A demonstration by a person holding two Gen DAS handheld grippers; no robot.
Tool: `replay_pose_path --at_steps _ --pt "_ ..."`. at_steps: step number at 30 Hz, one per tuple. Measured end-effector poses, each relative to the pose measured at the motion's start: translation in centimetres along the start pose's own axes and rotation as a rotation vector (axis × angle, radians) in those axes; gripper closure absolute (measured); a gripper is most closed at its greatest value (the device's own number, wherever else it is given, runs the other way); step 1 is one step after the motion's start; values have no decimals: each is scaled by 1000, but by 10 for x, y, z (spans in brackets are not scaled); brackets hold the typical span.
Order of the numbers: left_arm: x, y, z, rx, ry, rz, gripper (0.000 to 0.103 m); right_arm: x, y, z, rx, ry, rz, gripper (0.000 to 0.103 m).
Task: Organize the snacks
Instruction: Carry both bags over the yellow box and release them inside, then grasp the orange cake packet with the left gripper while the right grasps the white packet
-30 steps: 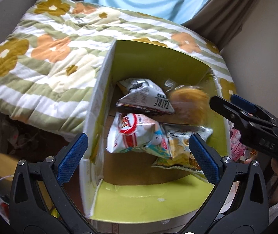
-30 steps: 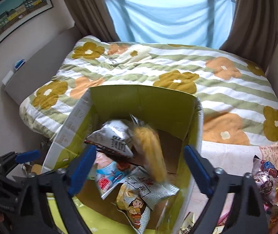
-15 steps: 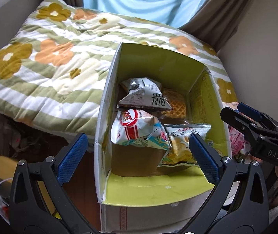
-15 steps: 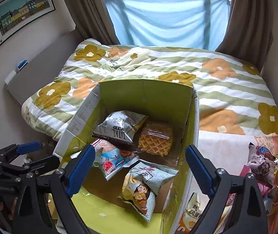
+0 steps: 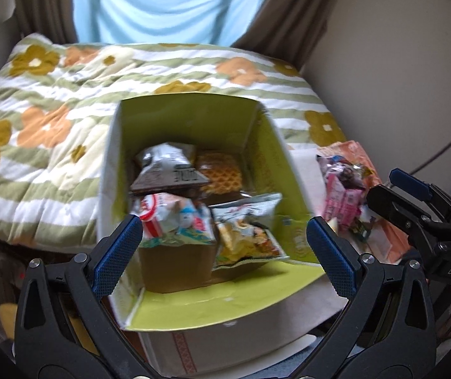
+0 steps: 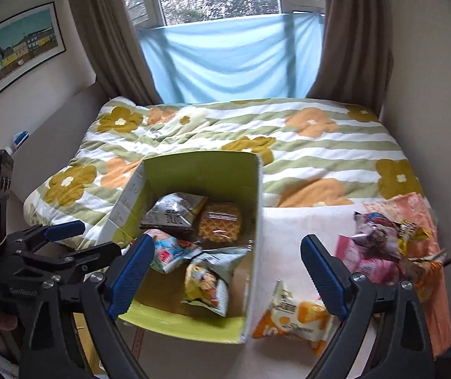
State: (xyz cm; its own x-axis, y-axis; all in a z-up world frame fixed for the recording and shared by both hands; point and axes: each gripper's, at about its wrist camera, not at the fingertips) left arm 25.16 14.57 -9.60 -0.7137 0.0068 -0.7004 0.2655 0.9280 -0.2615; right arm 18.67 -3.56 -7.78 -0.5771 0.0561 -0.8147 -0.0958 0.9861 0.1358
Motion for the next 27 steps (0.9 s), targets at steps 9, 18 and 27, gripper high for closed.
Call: replay_pose_path --at_steps 9,18,27 --pt "10 -76 4 47 8 64 1 4 -71 -38 49 -46 99 11" --pt "32 -166 28 11 23 54 1 16 -159 -77 42 -47 78 11" --pt "81 -242 66 -126 37 29 1 55 -244 -74 5 70 14 11"
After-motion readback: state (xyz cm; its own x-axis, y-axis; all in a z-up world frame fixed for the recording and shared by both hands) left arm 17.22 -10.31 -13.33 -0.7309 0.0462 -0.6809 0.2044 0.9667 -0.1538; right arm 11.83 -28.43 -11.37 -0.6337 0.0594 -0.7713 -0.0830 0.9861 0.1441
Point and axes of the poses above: each gripper's, at about its wrist camera, not at the fingertips, and z roughly the way its jaws point, y to its left, x to its underside, and after that the axes turned 12 degrees about -y, right-handed
